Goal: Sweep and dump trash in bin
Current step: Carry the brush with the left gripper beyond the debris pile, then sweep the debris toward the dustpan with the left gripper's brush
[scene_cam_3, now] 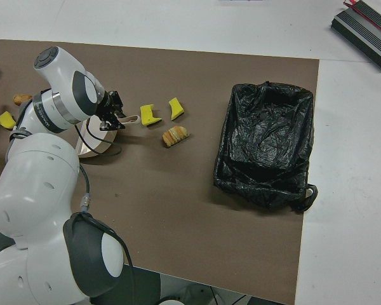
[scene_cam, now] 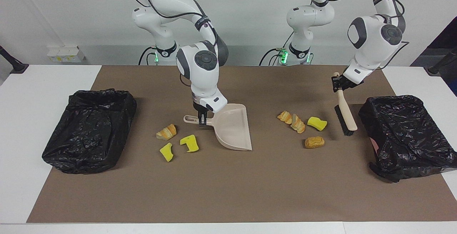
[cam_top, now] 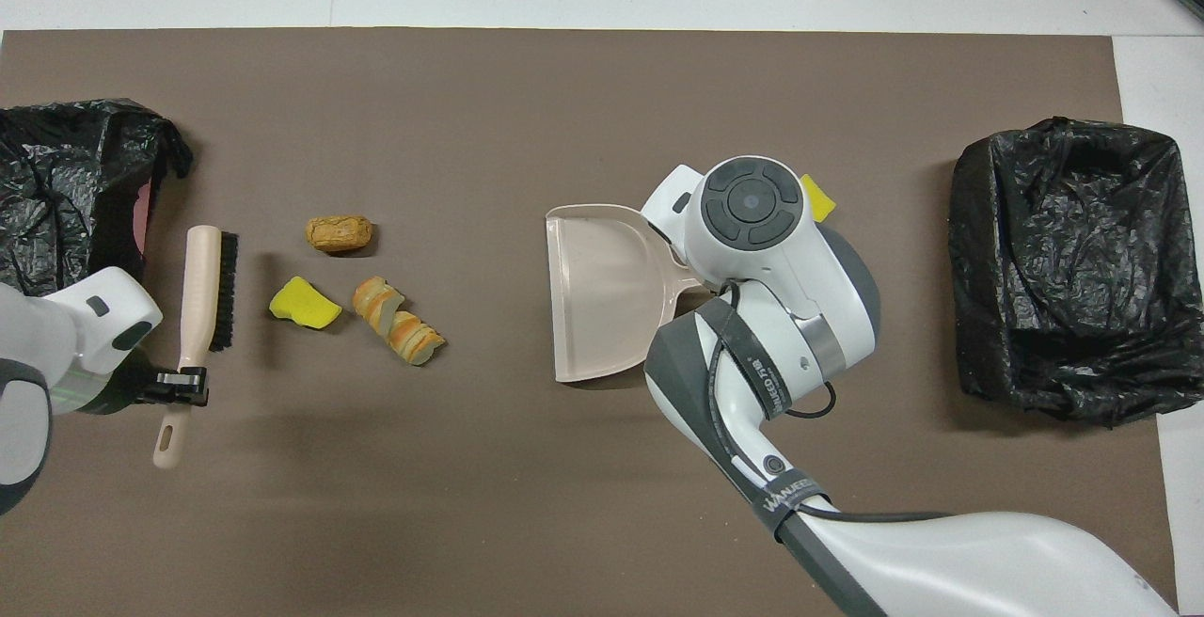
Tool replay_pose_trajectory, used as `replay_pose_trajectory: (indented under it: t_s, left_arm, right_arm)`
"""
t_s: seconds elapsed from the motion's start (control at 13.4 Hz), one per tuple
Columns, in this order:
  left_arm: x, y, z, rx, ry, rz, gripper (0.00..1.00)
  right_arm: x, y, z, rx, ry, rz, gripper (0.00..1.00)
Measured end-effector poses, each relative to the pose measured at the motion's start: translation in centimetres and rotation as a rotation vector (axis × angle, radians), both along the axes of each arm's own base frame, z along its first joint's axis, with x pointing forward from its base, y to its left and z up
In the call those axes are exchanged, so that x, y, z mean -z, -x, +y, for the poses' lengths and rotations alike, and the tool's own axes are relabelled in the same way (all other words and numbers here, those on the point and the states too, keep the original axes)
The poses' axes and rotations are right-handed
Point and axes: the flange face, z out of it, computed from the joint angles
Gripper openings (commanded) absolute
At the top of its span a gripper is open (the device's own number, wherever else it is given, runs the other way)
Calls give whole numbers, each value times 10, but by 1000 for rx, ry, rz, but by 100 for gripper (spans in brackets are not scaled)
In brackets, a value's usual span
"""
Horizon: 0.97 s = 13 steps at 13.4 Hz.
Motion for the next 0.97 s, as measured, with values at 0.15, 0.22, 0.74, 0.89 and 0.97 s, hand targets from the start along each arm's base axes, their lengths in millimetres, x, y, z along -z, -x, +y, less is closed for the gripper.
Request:
replay_pose_trajectory:
  t_s: [0.15, 0.22, 0.74, 0.89, 0.97]
  left_arm:
    - [28, 9, -13, -25, -12, 35, 0]
    - [34, 11, -23, -37, -19, 34, 0]
    - [39, 48, -187, -95, -26, 27, 0]
    - [38, 57, -224, -116, 24, -11, 0]
    - [36, 58, -236, -124, 50, -36, 0]
  right_arm:
    - [0, 0, 0, 1, 0, 0, 0]
    - [0, 0, 0, 1, 0, 0, 0]
    - [0, -1, 2, 2, -5, -8, 0]
    - [1, 0, 3, 10, -5, -9, 0]
    - [1, 0, 3, 11, -5, -9, 0]
